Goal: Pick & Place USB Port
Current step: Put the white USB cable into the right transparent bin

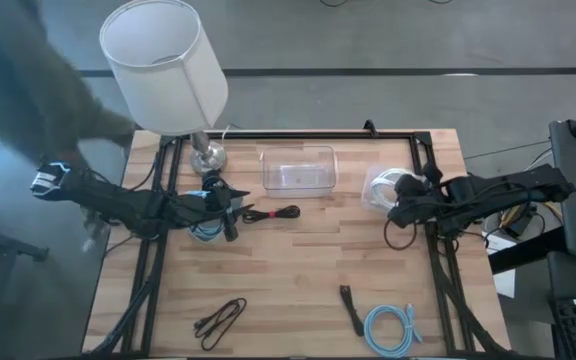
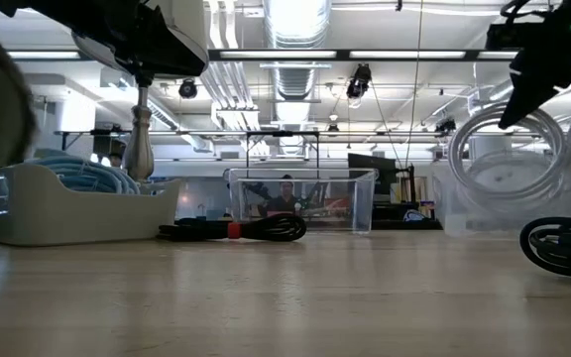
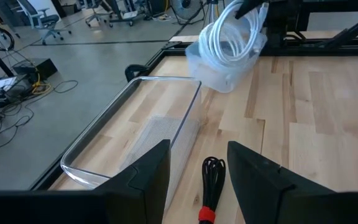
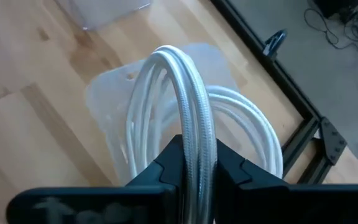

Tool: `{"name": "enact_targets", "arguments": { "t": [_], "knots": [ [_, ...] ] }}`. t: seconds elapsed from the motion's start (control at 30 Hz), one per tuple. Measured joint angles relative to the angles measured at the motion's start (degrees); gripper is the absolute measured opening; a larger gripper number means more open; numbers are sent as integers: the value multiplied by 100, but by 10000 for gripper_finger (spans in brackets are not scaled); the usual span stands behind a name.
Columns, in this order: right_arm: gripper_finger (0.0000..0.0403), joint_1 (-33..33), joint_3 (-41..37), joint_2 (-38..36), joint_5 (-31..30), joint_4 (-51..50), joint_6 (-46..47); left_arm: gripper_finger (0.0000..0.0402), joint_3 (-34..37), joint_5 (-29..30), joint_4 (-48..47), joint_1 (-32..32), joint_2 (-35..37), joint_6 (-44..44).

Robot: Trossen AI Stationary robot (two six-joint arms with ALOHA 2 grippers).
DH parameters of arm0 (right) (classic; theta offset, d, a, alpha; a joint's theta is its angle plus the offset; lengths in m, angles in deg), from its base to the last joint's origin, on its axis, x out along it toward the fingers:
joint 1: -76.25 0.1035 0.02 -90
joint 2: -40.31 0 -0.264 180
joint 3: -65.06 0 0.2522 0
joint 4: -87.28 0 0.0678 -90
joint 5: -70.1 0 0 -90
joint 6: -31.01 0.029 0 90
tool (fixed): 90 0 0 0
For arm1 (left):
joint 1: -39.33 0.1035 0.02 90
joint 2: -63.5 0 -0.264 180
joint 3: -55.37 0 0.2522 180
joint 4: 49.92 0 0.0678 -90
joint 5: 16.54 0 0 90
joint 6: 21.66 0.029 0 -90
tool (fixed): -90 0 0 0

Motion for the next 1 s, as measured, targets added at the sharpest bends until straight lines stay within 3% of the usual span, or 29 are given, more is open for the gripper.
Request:
{"name": "enact_targets", "arguments": {
  "t": [0.47, 0.8, 1.0],
  "knots": [
    [38, 0, 81, -330, -221, -26, -73, 163, 0, 2, 2, 0, 0, 2],
    [39, 0, 50, -109, -303, -4, 10, 163, -2, 2, 0, 0, 0, 2],
    [66, 0, -14, 81, -270, -9, 90, 163, -2, 2, 0, 0, 0, 4]
  ]
}}
